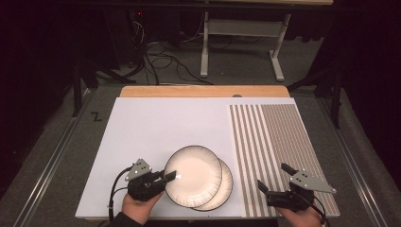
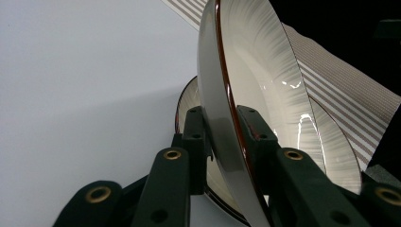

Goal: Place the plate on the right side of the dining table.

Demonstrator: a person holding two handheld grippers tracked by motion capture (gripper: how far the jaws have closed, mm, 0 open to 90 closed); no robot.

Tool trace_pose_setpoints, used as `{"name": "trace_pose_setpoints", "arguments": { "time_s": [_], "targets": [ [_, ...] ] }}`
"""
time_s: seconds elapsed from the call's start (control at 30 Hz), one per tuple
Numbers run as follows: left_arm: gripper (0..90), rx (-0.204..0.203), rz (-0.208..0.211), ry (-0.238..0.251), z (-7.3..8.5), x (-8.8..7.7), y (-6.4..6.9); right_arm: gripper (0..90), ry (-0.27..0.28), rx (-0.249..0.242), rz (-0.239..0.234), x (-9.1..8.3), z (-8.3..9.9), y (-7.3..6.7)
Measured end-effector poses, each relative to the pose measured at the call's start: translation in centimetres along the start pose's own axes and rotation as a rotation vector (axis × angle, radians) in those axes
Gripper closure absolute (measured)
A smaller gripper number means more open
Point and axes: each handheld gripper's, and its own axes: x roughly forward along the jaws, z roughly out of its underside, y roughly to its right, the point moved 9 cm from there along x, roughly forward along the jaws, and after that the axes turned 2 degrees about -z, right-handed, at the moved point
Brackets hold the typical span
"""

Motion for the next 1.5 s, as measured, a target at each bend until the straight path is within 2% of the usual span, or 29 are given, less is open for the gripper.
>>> {"name": "trace_pose_setpoints", "arguments": {
  "time_s": [0.2, 0.27, 0.5, 0.6, 0.73, 0.77, 0.9, 1.07, 1.3, 1.5],
  "targets": [
    [75.0, 0.003, 0.002, 0.001, 0.0, 0.0, 0.0, 0.3, 0.009, -0.005, -0.039, 0.7, -0.7, -1.3],
    [75.0, 0.009, 0.003, 0.001, 0.0, 0.0, 0.1, 0.3, 0.008, -0.019, -0.038, 1.2, -1.1, -1.8],
    [75.3, 0.021, 0.014, 0.02, -0.1, 0.1, 0.5, 0.3, -0.003, -0.024, -0.097, 3.4, -2.1, -4.1],
    [75.3, 0.026, 0.017, 0.017, -0.1, 0.1, 0.5, 0.3, -0.02, -0.032, -0.107, 4.3, -2.4, -4.9],
    [75.3, 0.041, 0.015, 0.017, 0.0, 0.3, 0.5, 0.2, -0.051, -0.017, -0.154, 5.5, -2.3, -6.1],
    [75.3, 0.047, 0.018, 0.012, 0.0, 0.3, 0.5, 0.3, -0.051, -0.027, -0.162, 5.8, -2.3, -6.4],
    [75.7, 0.041, 0.027, 0.018, 0.0, 0.4, 0.7, 0.7, -0.059, -0.015, -0.192, 6.9, -2.5, -7.4],
    [75.9, 0.058, 0.037, 0.016, 0.0, 0.5, 1.0, 6.9, -0.087, -0.013, -0.237, 8.4, -2.1, -8.3],
    [76.4, 0.071, 0.05, 0.016, 0.1, 0.5, 1.3, 17.2, -0.112, 0.027, -0.291, 9.8, -1.4, -8.7],
    [76.7, 0.083, 0.056, 0.021, 0.1, 0.6, 1.7, 28.9, -0.129, 0.048, -0.306, 10.4, -0.8, -9.0]
  ]
}}
